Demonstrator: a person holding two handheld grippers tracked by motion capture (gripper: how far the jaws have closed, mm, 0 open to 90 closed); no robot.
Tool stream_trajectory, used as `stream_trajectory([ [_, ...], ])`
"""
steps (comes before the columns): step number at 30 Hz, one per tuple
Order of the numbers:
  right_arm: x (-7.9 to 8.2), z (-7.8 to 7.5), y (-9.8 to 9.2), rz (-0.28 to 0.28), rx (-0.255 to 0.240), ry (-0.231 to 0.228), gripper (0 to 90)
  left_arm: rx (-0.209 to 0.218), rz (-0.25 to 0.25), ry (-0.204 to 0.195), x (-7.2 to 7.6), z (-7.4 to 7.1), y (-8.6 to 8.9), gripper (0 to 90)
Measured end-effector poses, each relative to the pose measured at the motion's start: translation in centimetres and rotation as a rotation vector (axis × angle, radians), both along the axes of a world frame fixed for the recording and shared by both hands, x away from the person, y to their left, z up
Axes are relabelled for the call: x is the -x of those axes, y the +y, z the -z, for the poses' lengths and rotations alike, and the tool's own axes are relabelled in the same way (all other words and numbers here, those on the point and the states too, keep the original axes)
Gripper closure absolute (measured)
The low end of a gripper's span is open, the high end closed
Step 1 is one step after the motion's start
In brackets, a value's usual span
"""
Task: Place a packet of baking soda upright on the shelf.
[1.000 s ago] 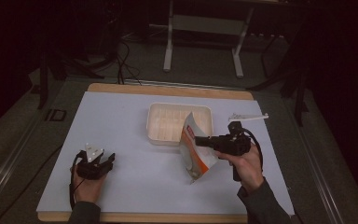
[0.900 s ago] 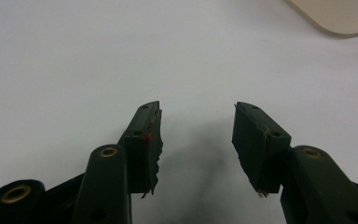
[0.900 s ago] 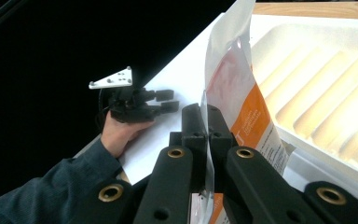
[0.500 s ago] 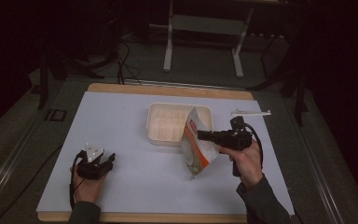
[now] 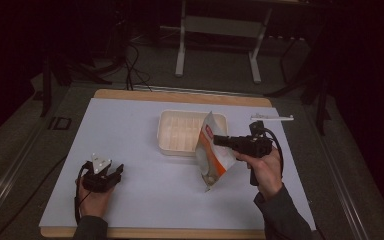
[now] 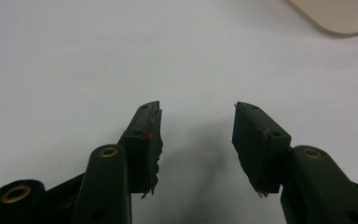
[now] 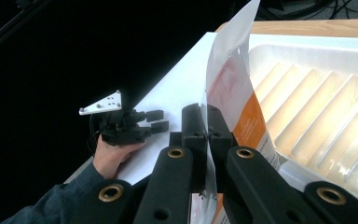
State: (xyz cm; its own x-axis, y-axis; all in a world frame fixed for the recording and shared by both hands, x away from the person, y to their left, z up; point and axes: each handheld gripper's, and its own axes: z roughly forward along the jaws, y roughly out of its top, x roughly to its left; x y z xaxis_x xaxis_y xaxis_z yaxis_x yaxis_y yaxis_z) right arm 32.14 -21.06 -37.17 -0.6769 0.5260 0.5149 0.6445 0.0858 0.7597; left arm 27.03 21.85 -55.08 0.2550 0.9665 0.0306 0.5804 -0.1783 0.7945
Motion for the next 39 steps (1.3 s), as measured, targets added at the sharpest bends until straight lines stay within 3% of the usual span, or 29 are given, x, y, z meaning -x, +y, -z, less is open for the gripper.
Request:
stream_trajectory([
  [7,0.2,-0.5,-0.2,-0.001,-0.014,-0.016,90.0,-0.002,0.002,0.000,0.0,0.0,0.0,51.5],
  [25,-1.1,-2.2,-0.9,0.090,-0.005,-0.049,90.0,-0.003,0.002,0.002,0.0,0.0,0.0,51.6],
  [39,-2.1,-2.3,-0.6,0.134,-0.002,-0.052,90.0,-0.001,0.003,0.005,-0.1,0.1,0.0,51.5],
])
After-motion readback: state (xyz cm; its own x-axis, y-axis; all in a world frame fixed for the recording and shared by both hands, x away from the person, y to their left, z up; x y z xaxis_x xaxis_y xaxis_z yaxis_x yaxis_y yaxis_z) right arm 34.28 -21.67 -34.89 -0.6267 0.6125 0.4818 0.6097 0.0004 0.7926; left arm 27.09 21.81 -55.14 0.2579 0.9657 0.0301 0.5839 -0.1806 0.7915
